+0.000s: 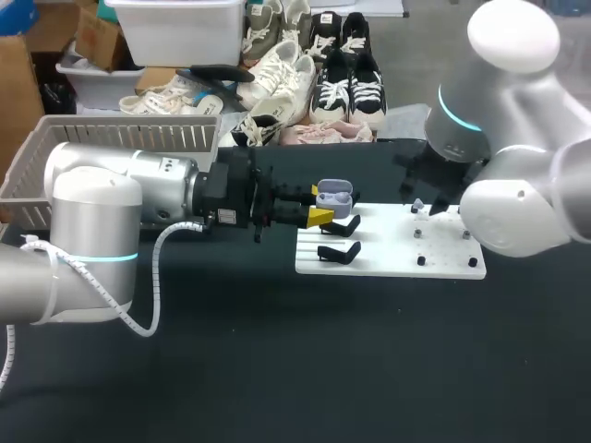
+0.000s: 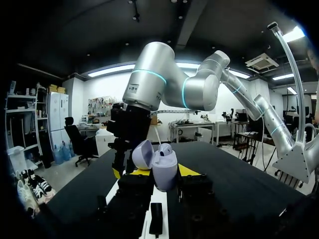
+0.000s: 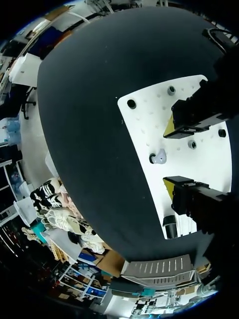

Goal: Pick up each earbud case from the left stands, insert the matching earbuds, close the lid, and place the case in the box.

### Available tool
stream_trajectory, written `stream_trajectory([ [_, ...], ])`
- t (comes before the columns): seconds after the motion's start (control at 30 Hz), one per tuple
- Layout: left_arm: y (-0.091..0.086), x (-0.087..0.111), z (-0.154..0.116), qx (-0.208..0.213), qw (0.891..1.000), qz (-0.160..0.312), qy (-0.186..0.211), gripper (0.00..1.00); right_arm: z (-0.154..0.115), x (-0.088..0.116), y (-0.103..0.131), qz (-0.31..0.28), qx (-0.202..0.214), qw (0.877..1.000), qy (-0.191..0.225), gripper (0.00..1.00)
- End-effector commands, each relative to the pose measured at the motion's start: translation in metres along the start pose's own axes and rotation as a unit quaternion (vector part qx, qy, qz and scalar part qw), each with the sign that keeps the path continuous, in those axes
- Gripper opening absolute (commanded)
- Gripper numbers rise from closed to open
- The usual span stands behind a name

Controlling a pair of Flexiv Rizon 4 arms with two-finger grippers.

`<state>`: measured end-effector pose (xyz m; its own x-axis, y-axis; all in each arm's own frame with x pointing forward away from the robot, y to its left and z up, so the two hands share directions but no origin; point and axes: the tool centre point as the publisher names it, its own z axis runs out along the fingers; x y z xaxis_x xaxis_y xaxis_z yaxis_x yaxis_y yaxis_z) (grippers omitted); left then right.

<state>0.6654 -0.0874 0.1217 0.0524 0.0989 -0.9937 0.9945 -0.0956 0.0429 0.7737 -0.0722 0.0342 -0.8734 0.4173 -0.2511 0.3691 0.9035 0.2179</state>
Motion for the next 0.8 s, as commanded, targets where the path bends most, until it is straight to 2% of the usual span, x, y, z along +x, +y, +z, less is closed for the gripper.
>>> stream_trajectory([
  [0.03,-0.0011,0.0001,0.0007,-0.003,1.000,0.001,0.000,0.00,0.0056,-0.0035,0.0029,-0.001,0.000,1.000,0.003,0.46],
  [0.2,-0.0011,0.0001,0.0007,-0.003,1.000,0.001,0.000,0.00,0.0083,-0.0049,0.0028,-0.002,0.001,1.000,0.003,0.45],
  [0.3,-0.0011,0.0001,0.0007,-0.003,1.000,0.001,0.000,0.00,0.0090,-0.0050,0.0029,-0.004,0.003,1.000,0.003,0.40],
  [0.57,-0.0011,0.0001,0.0007,-0.003,1.000,0.001,0.000,0.00,0.0093,-0.0059,0.0016,0.000,0.003,1.000,0.003,0.42],
  [0.8,-0.0011,0.0001,0.0007,-0.003,1.000,0.001,0.000,0.00,0.0090,-0.0069,-0.0010,0.006,0.000,1.000,0.004,0.40],
])
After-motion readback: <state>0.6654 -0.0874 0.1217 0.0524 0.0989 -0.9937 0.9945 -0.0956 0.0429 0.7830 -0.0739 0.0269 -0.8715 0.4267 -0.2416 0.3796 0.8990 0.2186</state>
